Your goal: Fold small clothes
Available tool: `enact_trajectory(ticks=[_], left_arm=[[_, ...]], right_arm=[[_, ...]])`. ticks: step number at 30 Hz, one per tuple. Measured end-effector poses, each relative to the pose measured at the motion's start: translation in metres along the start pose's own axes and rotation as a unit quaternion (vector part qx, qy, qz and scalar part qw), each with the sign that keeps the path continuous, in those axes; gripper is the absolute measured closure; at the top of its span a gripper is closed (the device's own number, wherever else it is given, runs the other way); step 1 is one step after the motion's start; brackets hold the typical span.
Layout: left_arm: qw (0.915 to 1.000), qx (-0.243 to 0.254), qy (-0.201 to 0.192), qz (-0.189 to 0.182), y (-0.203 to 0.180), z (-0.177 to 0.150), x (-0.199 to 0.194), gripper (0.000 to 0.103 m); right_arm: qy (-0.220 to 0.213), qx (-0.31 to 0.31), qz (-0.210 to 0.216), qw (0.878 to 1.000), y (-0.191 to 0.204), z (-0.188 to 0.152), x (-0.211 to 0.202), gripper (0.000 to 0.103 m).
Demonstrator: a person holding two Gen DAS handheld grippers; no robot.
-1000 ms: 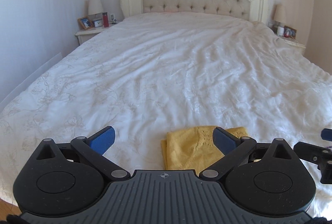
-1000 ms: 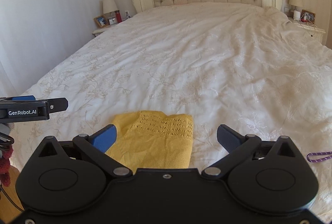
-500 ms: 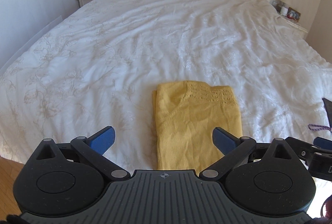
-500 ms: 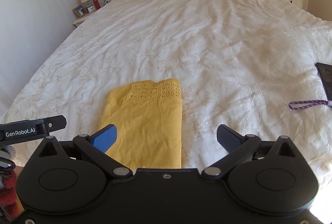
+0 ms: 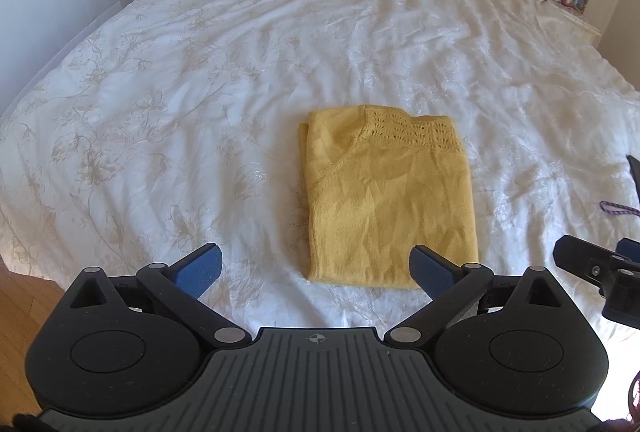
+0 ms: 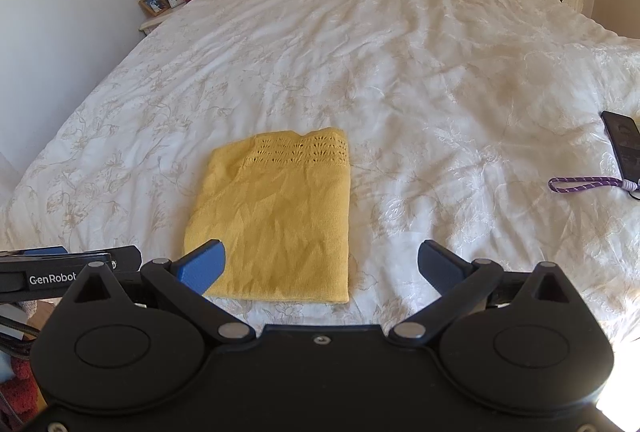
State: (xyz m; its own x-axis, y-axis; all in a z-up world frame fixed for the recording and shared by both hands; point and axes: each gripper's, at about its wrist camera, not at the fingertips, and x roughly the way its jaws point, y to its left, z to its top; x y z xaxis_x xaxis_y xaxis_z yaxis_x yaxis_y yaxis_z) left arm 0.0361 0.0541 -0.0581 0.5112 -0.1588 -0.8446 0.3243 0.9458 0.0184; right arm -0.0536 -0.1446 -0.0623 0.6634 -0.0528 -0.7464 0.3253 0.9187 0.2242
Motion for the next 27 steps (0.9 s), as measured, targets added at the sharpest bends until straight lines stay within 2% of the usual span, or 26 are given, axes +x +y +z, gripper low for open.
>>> enact_trajectory(ticks=[27], left_arm=[[1.0, 0.003, 0.006, -0.001, -0.0089, -0.0034, -0.0037, 0.002]], right_arm=[[0.009, -0.003, 0.006, 1.0, -0.0024, -0.0027, -0.0011, 0.001]])
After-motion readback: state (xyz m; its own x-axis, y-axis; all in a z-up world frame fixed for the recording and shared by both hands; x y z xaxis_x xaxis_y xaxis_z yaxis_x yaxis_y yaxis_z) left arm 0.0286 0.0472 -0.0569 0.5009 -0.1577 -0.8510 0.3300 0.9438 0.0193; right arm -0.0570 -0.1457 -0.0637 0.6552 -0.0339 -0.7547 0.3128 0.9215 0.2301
